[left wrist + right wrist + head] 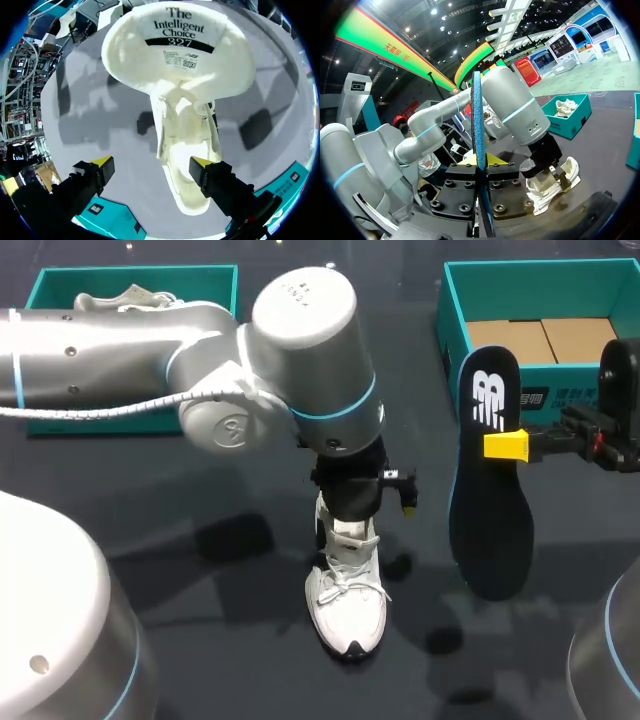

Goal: Take the shoe out of the shoebox, open the shoe tongue, remove and reinsert the insole, then place the shoe into the shoebox

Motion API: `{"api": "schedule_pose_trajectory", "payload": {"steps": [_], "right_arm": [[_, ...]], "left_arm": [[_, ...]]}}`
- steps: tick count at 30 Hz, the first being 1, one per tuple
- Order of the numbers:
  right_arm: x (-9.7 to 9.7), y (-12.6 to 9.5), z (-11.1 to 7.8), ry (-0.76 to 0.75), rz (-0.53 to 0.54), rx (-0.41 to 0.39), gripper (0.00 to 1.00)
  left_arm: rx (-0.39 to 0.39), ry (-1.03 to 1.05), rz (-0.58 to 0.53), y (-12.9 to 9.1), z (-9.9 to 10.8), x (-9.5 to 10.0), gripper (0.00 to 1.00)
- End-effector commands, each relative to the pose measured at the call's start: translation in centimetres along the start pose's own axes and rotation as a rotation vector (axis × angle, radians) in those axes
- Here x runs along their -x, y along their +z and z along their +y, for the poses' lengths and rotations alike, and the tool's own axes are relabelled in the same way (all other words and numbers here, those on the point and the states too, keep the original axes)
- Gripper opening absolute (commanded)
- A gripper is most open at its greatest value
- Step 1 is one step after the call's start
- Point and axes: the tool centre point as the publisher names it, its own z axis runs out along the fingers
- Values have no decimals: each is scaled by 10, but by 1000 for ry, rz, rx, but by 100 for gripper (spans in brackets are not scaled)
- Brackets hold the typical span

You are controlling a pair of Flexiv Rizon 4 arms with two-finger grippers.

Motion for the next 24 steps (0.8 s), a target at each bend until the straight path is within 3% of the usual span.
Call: {"api": "schedule_pose_trajectory", "payload": {"steps": [1, 13, 20, 22, 24], "right_arm": [[-1, 1, -1, 0, -3, 0, 0], [-1, 1, -1, 0, -3, 0, 0], [-1, 1, -1, 0, -3, 0, 0], [-1, 1, -1, 0, -3, 0, 0], [-1, 1, -1, 0, -3, 0, 0]], "left_arm": [[26, -23, -187, -58, 4, -21, 100], [26, -23, -187, -58, 4, -21, 100], [0, -92, -458, -86, 15, -20, 100], [-58, -128, -560, -95, 24, -17, 100], [-58, -128, -560, -95, 24, -17, 100]]}}
